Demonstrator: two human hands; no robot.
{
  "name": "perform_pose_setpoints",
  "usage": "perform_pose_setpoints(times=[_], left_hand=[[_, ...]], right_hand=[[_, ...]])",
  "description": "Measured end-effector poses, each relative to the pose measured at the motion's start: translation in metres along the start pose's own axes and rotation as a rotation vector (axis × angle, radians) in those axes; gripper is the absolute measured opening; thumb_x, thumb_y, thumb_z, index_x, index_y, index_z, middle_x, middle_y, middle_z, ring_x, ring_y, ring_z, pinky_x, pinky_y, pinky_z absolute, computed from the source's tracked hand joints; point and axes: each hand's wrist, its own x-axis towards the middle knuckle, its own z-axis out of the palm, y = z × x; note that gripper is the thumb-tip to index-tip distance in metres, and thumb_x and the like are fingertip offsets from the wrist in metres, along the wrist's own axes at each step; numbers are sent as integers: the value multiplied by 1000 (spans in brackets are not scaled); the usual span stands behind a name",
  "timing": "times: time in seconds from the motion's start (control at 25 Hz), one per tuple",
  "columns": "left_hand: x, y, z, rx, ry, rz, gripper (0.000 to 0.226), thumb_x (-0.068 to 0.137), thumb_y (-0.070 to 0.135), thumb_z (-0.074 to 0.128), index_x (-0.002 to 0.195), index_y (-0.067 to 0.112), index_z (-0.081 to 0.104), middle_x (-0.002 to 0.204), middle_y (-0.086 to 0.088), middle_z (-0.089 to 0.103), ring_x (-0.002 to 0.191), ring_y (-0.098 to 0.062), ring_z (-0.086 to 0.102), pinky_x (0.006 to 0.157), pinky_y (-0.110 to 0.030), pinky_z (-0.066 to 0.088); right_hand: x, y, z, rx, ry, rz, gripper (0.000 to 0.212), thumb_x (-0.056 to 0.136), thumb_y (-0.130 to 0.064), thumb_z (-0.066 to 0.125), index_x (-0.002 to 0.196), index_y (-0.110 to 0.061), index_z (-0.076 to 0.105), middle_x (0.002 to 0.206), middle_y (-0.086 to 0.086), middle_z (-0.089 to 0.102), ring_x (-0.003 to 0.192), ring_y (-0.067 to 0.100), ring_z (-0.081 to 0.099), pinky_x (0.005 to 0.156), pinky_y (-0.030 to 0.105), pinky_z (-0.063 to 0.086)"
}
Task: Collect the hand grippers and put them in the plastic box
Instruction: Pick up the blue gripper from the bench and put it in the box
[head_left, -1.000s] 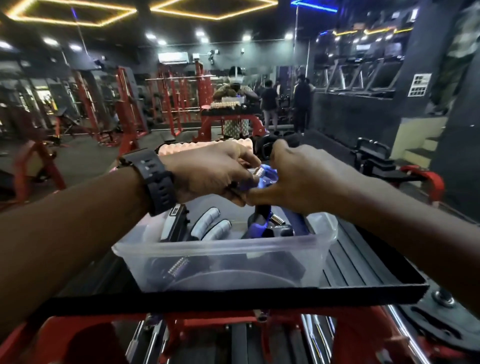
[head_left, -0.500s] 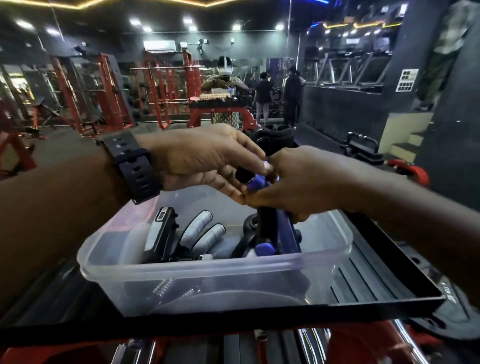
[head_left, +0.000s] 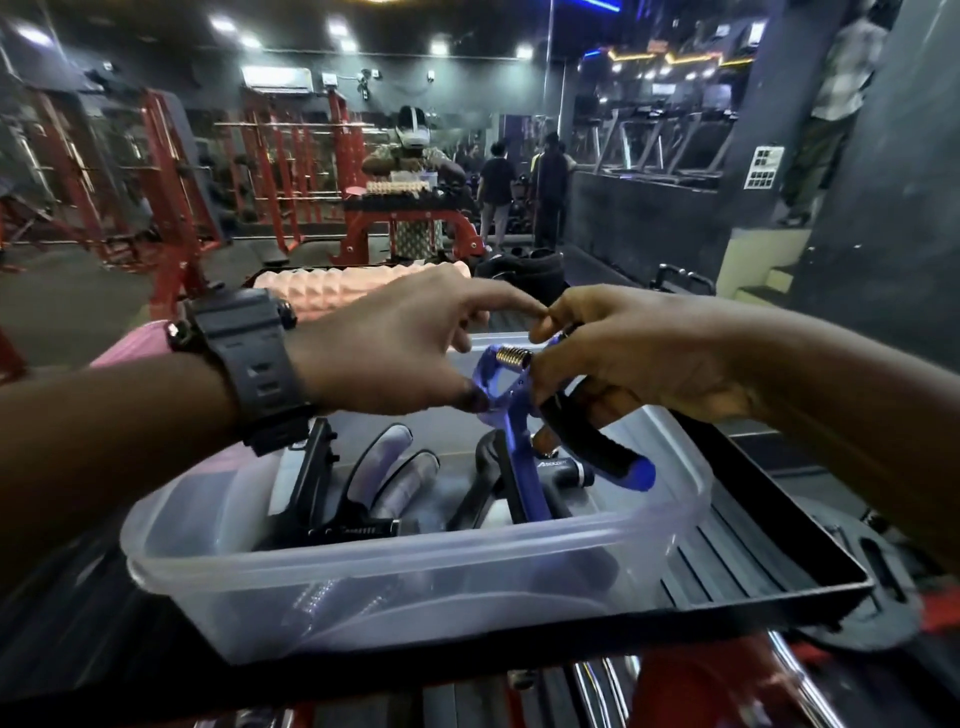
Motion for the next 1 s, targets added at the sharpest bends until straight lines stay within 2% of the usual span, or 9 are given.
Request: perform_pose_setpoints(times=[0.12,0.32,0.4,0.52,0.64,0.72,0.8,0.92,1.0], left_hand=[[6,-7,2,-36,1,-76,65,66,20,88,124,25,58,111,6,66,96,-10,68,83,-36,60],[14,-14,5,-283,-32,-151,30,75,-5,77,102,8,72,98,-8,75,94,-31,75,82,-50,61],[20,-14,9,-324,-56,-171,25,80,-6,71,102,5,74,96,-14,76,95,-33,74,85,-49,61],[26,-17,18,-252,-119,-148,27,78,-3,73,100,12,77,94,-11,79,94,-27,75,85,-48,61],[31,-20,28,-103,-164,-94,34,74,2,77,103,20,77,100,-1,79,98,-17,73,88,-43,60],[32,-17,32,-8,-162,-47,38,74,3,77,109,17,75,105,-1,77,101,-16,72,87,-40,59],[34,-15,35,51,-125,18,35,72,9,77,106,10,73,101,-4,76,95,-21,72,81,-40,59],[33,-13,40,155,-68,32,17,74,15,79,89,12,72,77,1,69,76,-19,65,68,-30,52],[32,-12,45,187,-74,5,15,77,17,78,92,15,75,79,-1,71,79,-21,67,68,-30,52]], right_hand=[[-1,-1,3,48,-10,21,10,92,-1,60,84,-7,58,90,22,76,81,34,77,74,39,62],[3,0,8,6,-27,57,13,94,-6,62,81,-5,63,90,20,77,73,25,77,68,31,64],[7,1,10,-57,-59,53,10,93,-8,64,83,-6,64,93,19,78,84,27,77,73,31,63],[12,0,11,-173,-86,65,7,88,-8,70,91,-3,68,93,14,78,85,23,76,67,23,62],[16,0,7,-561,-52,4,20,80,-27,79,89,-10,75,82,2,77,75,10,75,63,16,58],[15,-2,6,-841,-36,-65,27,77,-43,78,87,-18,75,79,-3,75,67,8,67,59,17,52],[14,-5,6,-1037,-69,-105,30,81,-46,73,97,-20,72,86,-3,71,72,10,62,63,18,47],[14,-3,9,-1194,-181,-129,32,88,-32,70,117,-19,65,102,-2,69,91,15,65,82,27,53],[16,3,13,-1252,-229,-141,40,85,-29,74,123,-21,63,105,-3,69,94,14,66,87,28,55]])
